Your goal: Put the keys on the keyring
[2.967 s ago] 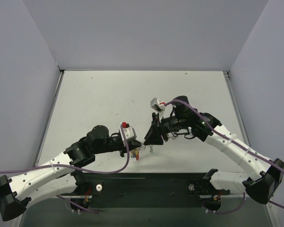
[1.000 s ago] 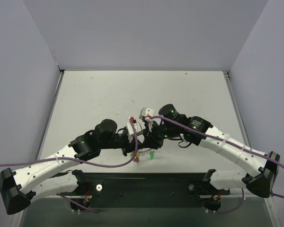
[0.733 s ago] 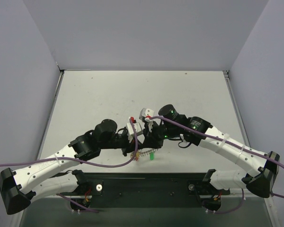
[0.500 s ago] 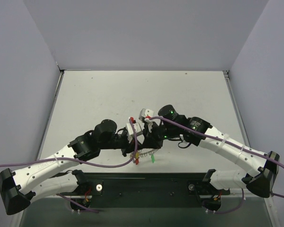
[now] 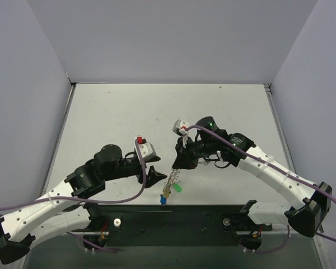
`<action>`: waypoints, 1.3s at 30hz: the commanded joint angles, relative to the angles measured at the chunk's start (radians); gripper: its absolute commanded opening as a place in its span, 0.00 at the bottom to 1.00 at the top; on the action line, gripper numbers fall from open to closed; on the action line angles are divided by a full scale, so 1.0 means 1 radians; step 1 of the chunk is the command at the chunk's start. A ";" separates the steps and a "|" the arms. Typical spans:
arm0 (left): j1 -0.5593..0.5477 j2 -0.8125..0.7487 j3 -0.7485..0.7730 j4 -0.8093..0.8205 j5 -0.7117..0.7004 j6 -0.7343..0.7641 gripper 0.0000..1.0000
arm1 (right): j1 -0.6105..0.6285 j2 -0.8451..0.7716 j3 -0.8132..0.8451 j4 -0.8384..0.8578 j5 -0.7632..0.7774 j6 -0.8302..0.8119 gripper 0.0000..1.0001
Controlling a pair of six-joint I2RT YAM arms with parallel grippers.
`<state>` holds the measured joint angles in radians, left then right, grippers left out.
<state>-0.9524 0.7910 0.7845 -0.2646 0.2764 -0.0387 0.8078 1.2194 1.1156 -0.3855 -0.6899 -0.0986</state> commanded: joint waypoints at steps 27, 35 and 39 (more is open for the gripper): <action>0.202 0.034 0.013 0.300 0.503 -0.044 0.59 | -0.081 -0.029 0.105 0.060 -0.418 0.016 0.00; 0.205 0.114 0.045 0.295 0.578 -0.053 0.43 | -0.081 -0.031 0.104 0.060 -0.410 0.013 0.00; 0.207 0.131 0.058 0.272 0.577 -0.040 0.36 | -0.084 -0.037 0.107 0.060 -0.405 0.011 0.00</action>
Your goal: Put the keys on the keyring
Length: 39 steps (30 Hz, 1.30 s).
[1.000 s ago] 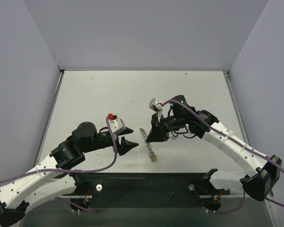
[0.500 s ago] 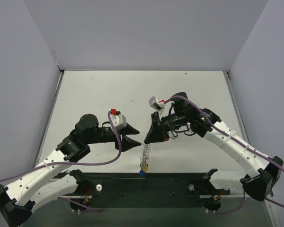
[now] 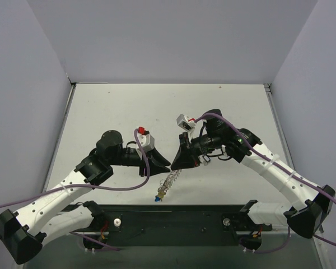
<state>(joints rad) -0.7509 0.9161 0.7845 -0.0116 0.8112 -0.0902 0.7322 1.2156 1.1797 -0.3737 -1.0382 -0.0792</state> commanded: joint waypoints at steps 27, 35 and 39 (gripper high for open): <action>0.004 0.081 0.059 0.085 0.100 -0.037 0.29 | -0.022 -0.044 0.021 0.079 -0.014 0.012 0.00; 0.002 0.093 0.056 0.131 0.103 -0.068 0.00 | -0.022 -0.037 0.015 0.084 -0.005 0.013 0.00; 0.002 0.087 0.036 0.136 0.080 -0.071 0.00 | -0.022 -0.045 0.014 0.090 0.053 0.019 0.00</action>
<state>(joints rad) -0.7444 1.0122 0.8066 0.0338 0.8875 -0.1490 0.7136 1.2003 1.1793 -0.3630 -1.0161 -0.0593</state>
